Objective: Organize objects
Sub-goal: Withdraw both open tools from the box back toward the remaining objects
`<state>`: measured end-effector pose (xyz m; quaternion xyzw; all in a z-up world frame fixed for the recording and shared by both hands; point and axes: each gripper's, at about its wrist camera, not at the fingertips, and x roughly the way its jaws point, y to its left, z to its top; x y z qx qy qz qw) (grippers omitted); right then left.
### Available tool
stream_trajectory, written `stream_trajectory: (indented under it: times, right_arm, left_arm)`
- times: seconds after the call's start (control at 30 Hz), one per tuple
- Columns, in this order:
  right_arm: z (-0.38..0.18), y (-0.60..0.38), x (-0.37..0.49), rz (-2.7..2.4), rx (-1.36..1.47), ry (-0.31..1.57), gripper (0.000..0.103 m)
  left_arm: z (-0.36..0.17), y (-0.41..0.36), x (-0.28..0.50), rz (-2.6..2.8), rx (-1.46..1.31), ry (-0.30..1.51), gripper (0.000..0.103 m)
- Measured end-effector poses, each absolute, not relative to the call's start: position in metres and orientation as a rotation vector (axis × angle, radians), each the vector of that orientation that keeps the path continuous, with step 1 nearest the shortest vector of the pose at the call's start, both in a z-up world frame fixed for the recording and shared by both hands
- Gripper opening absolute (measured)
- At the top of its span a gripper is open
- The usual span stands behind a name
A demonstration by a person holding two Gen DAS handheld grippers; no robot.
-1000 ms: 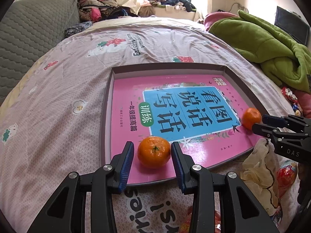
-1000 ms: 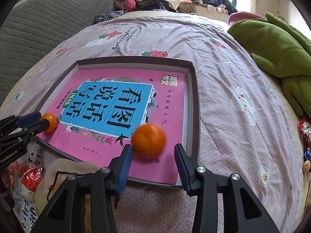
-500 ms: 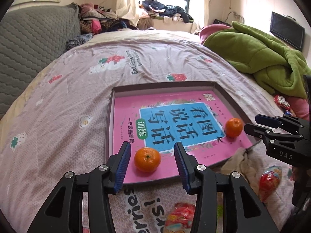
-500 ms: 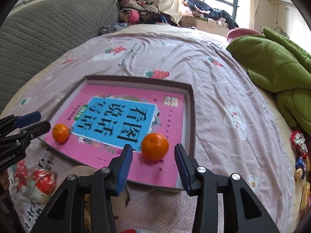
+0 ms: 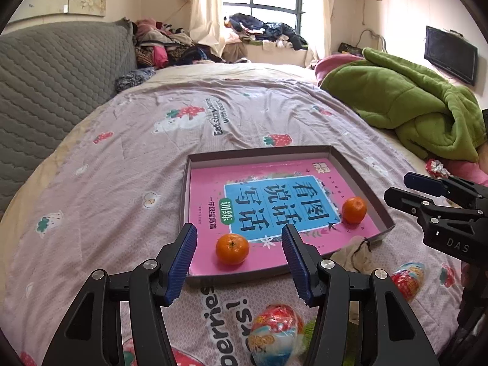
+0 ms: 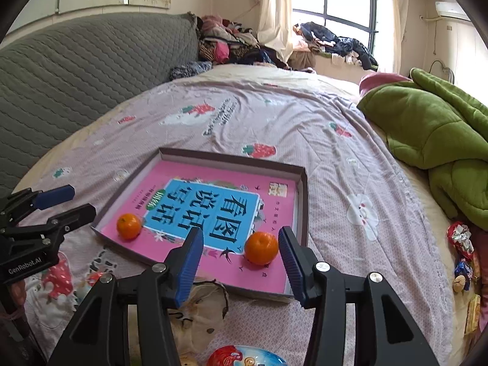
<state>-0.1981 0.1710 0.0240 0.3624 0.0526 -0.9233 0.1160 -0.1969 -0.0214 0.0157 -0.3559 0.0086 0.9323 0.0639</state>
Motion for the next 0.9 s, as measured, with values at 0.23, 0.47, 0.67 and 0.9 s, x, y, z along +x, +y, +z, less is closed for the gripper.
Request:
stream_trajectory:
  times: [0.23,0.47,0.67,0.9]
  right_arm:
    - [0.048,0.168,-0.177,-2.734,0.941,0.172,0.055]
    - [0.065,0.167,-0.160,-2.740,0.860,0.152,0.055]
    - [0.077,0.166,-0.144,-2.742,0.799,0.143,0.055]
    - [0.088,0.167,-0.125,-2.752,0.736,0.130,0.055]
  left_arm:
    - [0.034,-0.019,-0.176,2.832,-1.015,0.022,0.061]
    - [0.044,-0.024,-0.153,2.854,-0.983,0.000,0.061]
    - [0.046,-0.027,-0.137,2.866,-0.982,-0.022,0.062]
    - [0.034,-0.027,-0.119,2.848,-1.030,-0.052,0.062]
